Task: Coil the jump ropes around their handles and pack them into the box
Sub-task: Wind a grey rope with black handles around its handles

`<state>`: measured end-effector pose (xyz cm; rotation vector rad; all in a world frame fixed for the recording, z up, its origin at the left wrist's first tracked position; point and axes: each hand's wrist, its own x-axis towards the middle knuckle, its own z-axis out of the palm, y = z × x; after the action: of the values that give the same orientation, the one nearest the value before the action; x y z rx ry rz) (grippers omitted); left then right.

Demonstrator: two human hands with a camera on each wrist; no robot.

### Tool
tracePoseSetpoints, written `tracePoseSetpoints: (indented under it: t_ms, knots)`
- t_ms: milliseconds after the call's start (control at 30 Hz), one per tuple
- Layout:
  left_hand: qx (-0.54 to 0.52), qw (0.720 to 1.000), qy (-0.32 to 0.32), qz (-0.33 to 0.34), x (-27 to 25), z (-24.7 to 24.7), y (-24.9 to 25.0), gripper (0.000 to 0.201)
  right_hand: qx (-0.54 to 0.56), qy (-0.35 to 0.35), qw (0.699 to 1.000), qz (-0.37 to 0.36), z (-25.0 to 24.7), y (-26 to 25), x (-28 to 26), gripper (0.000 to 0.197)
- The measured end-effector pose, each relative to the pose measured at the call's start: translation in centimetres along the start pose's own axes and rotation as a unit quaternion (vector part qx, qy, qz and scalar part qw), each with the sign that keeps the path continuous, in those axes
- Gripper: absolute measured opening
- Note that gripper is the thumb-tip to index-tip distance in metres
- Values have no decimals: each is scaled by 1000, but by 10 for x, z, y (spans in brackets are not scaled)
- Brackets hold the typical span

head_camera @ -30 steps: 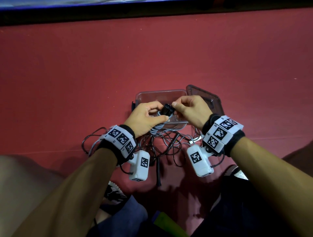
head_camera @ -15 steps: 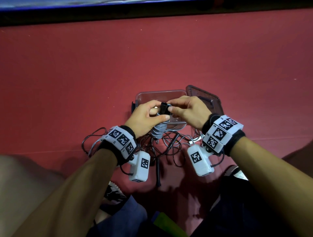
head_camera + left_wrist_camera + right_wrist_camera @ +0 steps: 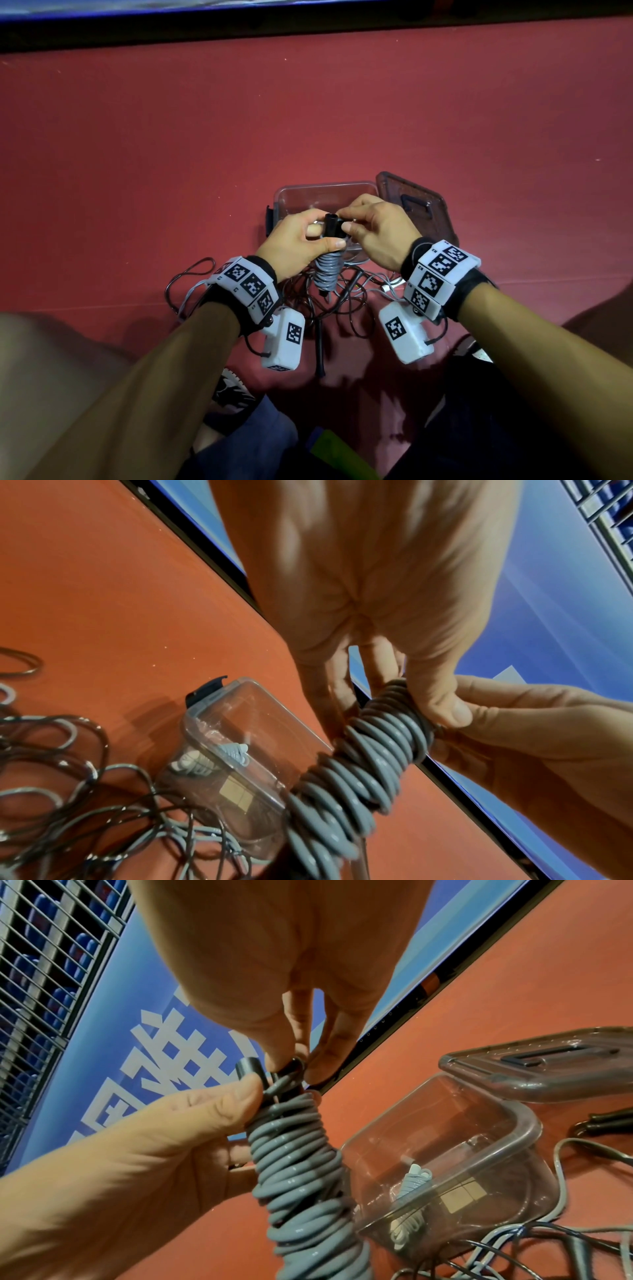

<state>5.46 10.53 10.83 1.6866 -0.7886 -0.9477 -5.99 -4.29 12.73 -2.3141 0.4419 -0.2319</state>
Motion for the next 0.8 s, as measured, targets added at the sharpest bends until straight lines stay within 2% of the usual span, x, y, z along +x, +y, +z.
tracePoseSetpoints:
  t_ms: [433, 567, 700, 800]
  knots:
    - [-1, 1000, 16, 12, -2, -2, 4, 28, 70, 50, 996, 15, 0, 3, 4, 16]
    - [-22, 1000, 18, 11, -2, -2, 5, 36, 81, 58, 994, 46, -1, 4, 4, 18]
    - [-24, 1000, 13, 8, -3, -1, 5, 40, 86, 58, 994, 45, 0, 5, 2, 13]
    - [-35, 999, 17, 4, -2, -2, 5, 39, 86, 60, 994, 42, 1, 5, 3, 19]
